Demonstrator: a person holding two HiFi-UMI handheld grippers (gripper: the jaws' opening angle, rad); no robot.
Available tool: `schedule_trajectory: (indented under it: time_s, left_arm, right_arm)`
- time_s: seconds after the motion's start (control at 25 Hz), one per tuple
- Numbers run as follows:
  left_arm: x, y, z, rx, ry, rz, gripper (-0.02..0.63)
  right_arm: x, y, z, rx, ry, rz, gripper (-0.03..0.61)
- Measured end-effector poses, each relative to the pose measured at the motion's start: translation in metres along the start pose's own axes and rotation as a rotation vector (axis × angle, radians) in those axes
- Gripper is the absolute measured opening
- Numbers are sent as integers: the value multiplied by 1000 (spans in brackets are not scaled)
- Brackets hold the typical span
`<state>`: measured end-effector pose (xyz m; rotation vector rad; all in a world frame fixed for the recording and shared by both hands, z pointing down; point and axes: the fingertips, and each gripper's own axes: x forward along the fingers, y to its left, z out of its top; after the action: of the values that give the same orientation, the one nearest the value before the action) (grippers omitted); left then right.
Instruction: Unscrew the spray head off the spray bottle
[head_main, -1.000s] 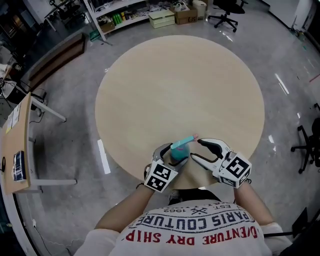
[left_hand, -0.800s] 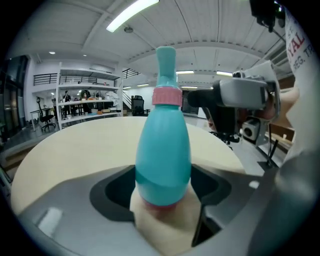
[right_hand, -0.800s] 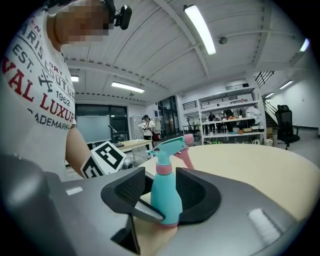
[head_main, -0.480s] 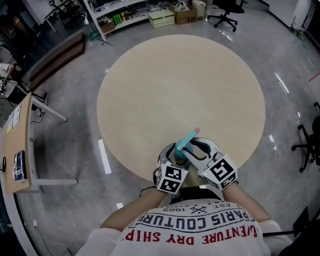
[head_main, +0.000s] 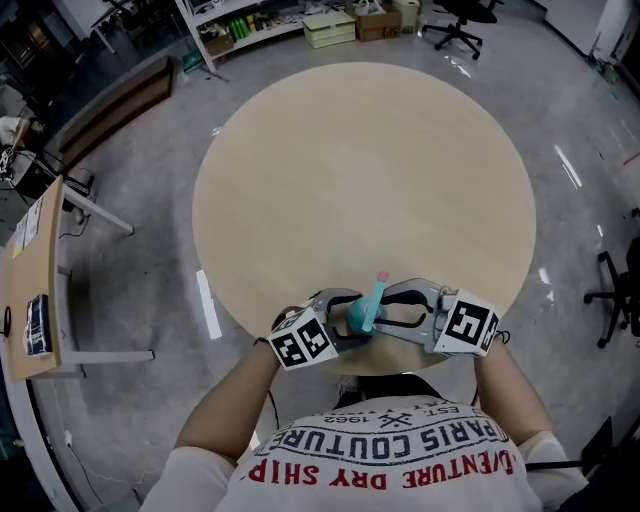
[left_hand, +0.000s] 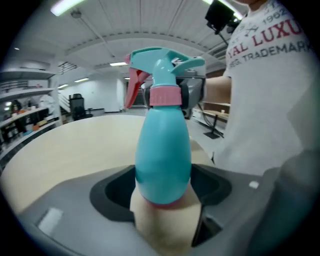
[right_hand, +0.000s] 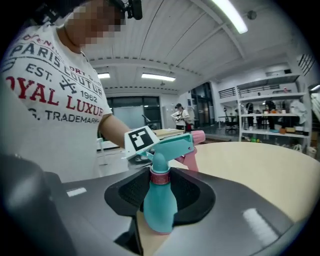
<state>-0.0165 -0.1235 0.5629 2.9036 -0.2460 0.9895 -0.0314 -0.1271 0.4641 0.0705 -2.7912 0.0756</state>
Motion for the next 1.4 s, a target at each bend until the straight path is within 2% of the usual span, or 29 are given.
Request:
schedule_trajectory:
  time_s: [0.12, 0.24, 0.36, 0.48, 0.56, 0.68, 0.8, 0.88, 0.96, 1.04, 1.16, 1.28, 1.4]
  left_arm:
    - [-3, -5, -3, 70, 37, -102, 341]
    - [-2, -3, -1, 58, 33, -91, 341]
    - [1, 9, 2, -18, -1, 32, 341]
    - [5, 25, 6, -145, -32, 199, 341]
    - [7, 33, 7, -227, -52, 296, 341]
    - [10, 40, 9, -326, -58, 434, 341]
    - [15, 44, 11, -403, -51, 533, 341]
    - [19, 45, 13, -438, -46, 570, 341]
    - [23, 44, 16, -444, -41, 580, 341]
    - [24, 41, 18, -437, -41, 577, 341]
    - [21, 39, 18, -424, -42, 560, 341]
    - [20, 34, 15, -371, -45, 493, 341]
    - [23, 28, 15, -250, -55, 343, 341]
  right_arm:
    - [3, 6, 0, -17, 14, 90, 133]
    - [1, 3, 1, 34, -10, 76, 133]
    - [-6, -8, 1, 95, -51, -30, 137]
    - [-13, -18, 1, 138, -84, -148, 149]
    - [-14, -25, -1, 146, -82, -226, 191]
    - [-15, -37, 0, 172, -95, -361, 193]
    - [-16, -44, 2, 195, -99, -477, 193]
    - [-16, -48, 0, 214, -86, -533, 193]
    - [-15, -50, -5, 230, -71, -574, 191]
    - [-17, -52, -5, 232, -65, -606, 158]
    - [-16, -50, -4, 224, -59, -597, 140]
    - [-12, -44, -4, 208, -57, -509, 138]
    - [-15, -37, -6, 176, -55, -349, 138]
